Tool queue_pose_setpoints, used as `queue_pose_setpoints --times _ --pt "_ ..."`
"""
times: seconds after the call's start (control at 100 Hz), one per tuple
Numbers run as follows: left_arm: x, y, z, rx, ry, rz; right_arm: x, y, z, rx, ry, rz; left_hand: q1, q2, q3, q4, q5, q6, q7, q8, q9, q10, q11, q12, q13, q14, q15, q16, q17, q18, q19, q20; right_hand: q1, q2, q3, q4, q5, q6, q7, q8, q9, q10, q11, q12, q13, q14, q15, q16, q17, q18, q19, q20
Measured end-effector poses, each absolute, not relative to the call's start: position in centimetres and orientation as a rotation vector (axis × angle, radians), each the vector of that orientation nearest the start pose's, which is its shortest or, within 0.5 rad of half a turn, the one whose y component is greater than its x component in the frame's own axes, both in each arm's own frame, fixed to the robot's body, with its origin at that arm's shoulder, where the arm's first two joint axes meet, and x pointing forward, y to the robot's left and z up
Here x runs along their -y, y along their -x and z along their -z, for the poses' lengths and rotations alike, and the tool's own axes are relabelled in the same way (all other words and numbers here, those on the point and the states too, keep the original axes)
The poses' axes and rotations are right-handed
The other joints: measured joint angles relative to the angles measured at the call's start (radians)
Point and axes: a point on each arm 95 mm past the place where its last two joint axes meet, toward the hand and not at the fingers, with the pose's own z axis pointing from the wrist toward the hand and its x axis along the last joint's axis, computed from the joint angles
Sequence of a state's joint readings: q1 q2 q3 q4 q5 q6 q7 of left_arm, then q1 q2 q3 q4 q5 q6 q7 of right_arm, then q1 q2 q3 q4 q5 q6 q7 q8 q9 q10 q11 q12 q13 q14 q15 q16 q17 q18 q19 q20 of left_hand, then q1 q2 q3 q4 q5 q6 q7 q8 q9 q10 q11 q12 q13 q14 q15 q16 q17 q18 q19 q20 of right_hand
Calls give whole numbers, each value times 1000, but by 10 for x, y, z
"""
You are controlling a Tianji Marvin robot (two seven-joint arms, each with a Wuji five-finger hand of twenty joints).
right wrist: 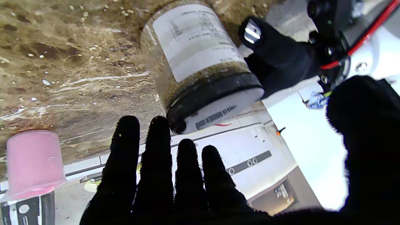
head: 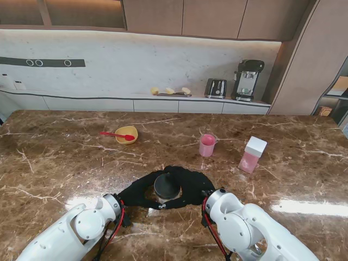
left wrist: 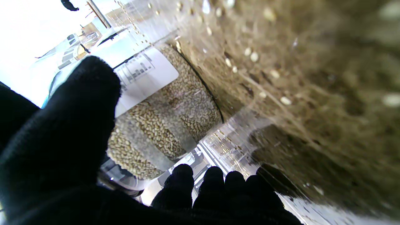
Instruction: Measure grain into the airtight container
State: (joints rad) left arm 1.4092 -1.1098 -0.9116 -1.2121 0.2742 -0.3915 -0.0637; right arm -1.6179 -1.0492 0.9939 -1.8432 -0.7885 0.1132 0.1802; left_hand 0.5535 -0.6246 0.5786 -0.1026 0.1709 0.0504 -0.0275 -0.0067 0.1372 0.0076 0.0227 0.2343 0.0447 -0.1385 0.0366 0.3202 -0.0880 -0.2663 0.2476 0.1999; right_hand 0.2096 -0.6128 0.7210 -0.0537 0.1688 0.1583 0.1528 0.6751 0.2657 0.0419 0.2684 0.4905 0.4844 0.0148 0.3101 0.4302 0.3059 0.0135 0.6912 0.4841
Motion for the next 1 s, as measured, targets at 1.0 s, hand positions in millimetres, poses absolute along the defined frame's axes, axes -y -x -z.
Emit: queue_pose_setpoints --times 1.0 --pt "76 -394 438 -1575 1874 2054 -117 -355 347 -1644 -1284 -1627 4 -109 -13 -8 49 -34 462 430 0 13 73 121 -15 20 22 56 -32 15 -77 88 186 -235 248 -109 229 -81 184 169 243 5 248 208 202 117 485 289 277 52 447 89"
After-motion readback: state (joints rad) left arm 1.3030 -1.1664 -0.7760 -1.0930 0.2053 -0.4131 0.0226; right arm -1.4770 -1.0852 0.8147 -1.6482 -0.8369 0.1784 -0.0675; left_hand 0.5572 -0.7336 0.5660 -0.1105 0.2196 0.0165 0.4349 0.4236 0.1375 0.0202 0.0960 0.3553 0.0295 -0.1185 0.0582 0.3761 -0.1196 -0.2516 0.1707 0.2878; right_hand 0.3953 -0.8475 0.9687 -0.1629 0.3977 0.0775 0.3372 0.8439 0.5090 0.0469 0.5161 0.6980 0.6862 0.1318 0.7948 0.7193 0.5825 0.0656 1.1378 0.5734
